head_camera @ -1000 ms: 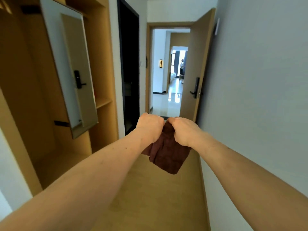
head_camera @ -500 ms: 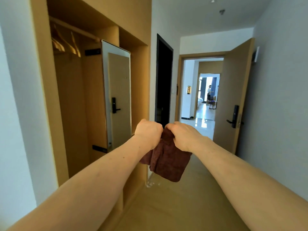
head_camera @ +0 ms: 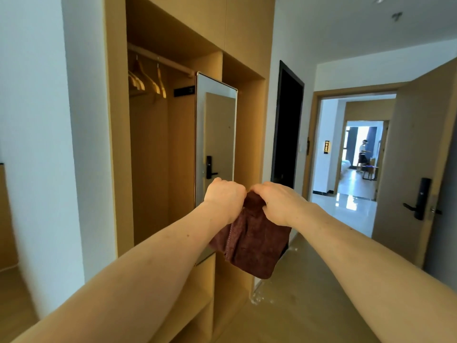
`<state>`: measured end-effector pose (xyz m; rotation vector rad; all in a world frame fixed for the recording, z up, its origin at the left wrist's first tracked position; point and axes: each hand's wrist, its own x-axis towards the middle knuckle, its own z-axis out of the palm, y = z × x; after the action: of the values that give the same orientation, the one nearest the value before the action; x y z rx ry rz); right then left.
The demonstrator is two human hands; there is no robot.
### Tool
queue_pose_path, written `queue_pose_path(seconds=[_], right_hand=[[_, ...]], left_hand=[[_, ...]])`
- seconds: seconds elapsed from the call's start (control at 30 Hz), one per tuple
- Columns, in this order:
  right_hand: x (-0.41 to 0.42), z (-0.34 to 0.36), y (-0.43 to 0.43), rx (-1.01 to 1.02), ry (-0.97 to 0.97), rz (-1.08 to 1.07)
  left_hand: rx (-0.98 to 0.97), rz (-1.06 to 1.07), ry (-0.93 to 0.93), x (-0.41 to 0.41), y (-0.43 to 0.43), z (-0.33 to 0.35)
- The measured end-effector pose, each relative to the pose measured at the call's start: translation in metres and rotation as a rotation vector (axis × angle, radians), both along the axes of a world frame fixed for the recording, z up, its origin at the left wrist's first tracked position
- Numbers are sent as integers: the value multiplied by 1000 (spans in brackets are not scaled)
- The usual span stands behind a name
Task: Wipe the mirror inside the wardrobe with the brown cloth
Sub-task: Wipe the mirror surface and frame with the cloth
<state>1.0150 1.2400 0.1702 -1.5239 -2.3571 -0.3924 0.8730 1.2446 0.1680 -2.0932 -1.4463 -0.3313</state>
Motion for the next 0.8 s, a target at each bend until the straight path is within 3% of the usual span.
queue_pose_path(seconds=[0.47, 0.8], right_hand=[[82, 30, 134, 87, -3, 172], [86, 41, 218, 156, 25, 292]], left_hand=[[18, 207, 17, 80, 105, 30], [-12, 343, -66, 88, 164, 48]])
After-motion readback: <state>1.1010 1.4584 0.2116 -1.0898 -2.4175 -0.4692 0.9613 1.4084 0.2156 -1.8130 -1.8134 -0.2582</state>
